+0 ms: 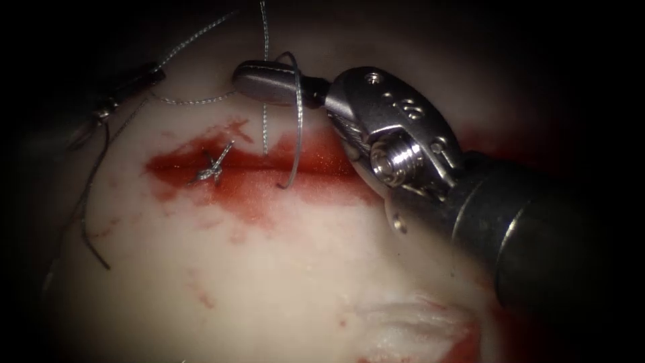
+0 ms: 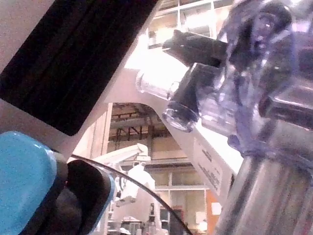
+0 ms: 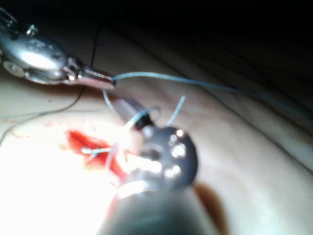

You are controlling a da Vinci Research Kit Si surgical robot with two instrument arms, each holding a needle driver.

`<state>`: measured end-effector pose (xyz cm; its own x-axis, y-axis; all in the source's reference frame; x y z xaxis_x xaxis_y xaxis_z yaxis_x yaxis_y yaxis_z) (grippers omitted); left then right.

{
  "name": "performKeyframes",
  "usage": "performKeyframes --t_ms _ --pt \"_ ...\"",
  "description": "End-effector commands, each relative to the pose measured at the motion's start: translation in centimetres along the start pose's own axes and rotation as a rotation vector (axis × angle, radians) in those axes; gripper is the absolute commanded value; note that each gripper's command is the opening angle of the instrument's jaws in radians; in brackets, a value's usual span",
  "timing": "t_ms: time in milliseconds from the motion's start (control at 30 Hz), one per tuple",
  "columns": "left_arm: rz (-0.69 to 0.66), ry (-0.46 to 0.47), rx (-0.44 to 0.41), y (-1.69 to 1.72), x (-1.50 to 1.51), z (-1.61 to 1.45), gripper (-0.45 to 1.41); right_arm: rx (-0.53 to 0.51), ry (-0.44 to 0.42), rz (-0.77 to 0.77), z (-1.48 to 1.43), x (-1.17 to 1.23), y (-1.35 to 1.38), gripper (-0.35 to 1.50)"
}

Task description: Wound Closure

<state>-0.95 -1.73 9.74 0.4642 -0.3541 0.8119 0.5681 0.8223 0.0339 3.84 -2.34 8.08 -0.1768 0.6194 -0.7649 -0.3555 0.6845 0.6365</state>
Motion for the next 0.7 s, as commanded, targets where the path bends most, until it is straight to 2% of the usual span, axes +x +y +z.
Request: performKeyframes --t_ms 33,167,300,433,600,700 --pt "-0.026 -0.010 0.015 -0.03 -0.13 0.00 -0.45 -0.050 0.020 -0.012 0.14 0.09 0.08 -0.35" --pt "-0.039 -0.015 0.051 -0.22 -0.31 -0.16 -0.45 -0.130 0.029 -0.061 0.16 0.11 0.12 -0.35" --pt "-0.096 -0.053 0.076 -0.36 -0.53 -0.35 -0.45 -0.221 -0.025 -0.094 0.16 0.07 0.17 -0.35" --pt "-0.125 -0.058 0.092 -0.53 -0.70 -0.55 -0.45 -0.286 -0.010 -0.099 0.16 0.07 0.21 -0.35" --pt "-0.128 -0.050 0.093 -0.65 -0.67 -0.58 -0.45 -0.310 0.051 -0.017 0.15 0.12 0.21 -0.35" --pt "-0.138 -0.026 0.101 -0.65 -0.59 -0.55 -0.45 -0.306 0.058 0.017 0.15 0.13 0.20 -0.35"
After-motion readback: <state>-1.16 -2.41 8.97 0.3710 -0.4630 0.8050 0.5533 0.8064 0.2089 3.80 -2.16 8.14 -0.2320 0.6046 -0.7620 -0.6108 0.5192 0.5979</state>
